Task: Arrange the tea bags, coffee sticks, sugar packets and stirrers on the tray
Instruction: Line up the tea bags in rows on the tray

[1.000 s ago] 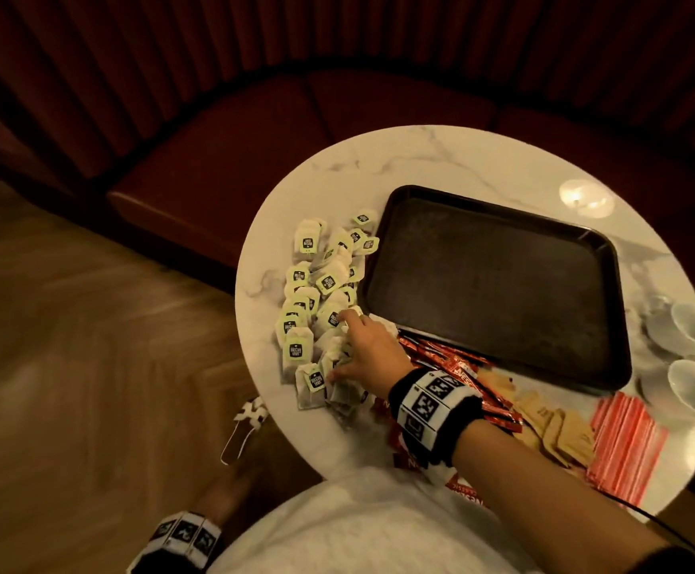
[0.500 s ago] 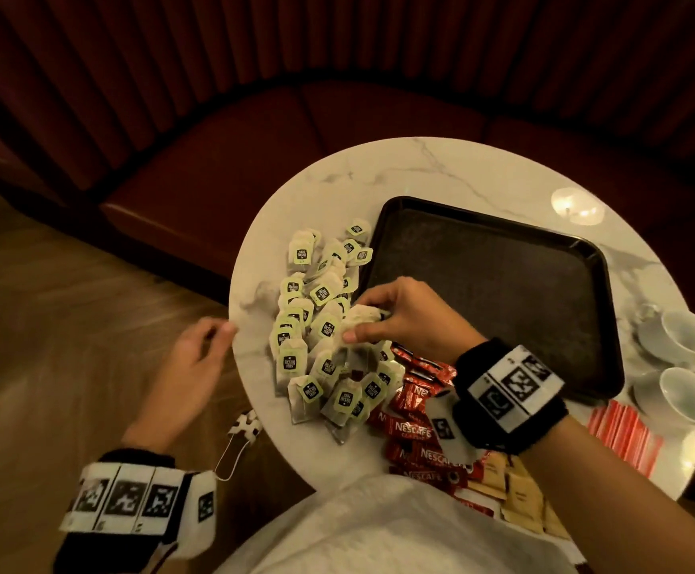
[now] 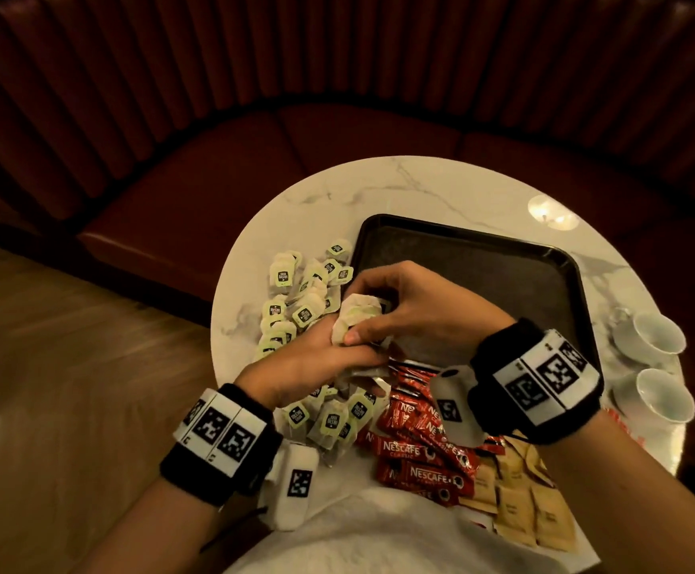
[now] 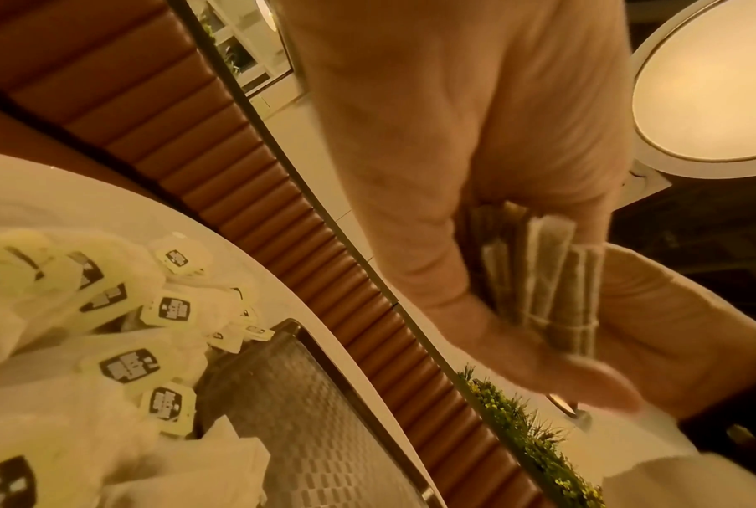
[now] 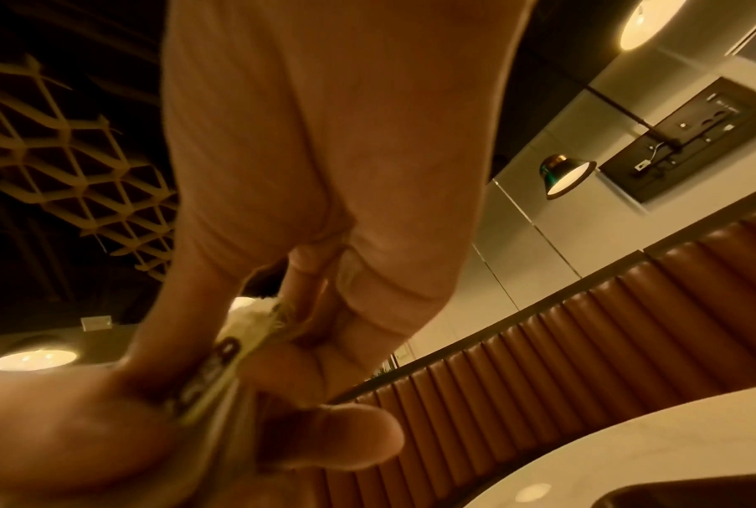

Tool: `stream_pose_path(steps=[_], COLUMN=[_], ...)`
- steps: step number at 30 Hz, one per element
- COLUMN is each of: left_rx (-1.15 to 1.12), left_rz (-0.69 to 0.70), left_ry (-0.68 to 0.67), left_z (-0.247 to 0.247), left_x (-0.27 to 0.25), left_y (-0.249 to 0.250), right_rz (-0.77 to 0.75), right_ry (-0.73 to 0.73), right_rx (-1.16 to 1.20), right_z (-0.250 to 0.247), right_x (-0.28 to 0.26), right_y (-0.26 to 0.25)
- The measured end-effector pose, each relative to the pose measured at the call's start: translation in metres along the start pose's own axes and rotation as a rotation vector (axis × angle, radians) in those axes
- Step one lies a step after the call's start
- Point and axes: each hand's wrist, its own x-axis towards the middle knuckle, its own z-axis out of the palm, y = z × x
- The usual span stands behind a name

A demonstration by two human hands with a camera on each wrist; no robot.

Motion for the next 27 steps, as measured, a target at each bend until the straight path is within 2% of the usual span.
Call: stream_pose_path(steps=[4,6,10,15,22,27], left_rx=[-0.027,-0.074,-0.059,0.003,-0.232,-0.311], left_rz=[-0.001,0.022,0.092,0.143,0.159,0.155], left_ry=[0.143,0.241,0.381,0.378,0.291,0.289], left_z=[0.0,-0.001,0.001,0.009,0.012,0.012], left_x=[0.012,0.017,0.024,0.03,0.032,0.031], left_y=[-0.003,-0.006,-0.007,-0.006,-0.006,-0.007], right_rz=[-0.012,0.035,0.173,0.17,0.12,0.075], right_ry=[0.212,0.322,0.335,0.426,0.541,0.588], right_rx=[0.037,0.096,0.334,0.627,0.871,0.908], right_z=[0.003,0.007,0.023,0.036,0.034,0.031], right_x=[-0.007,-0.013,-0.021,-0.025,-0.028,-0.033], right_y=[0.011,0.019,0.029,0.03,0.034,0.037])
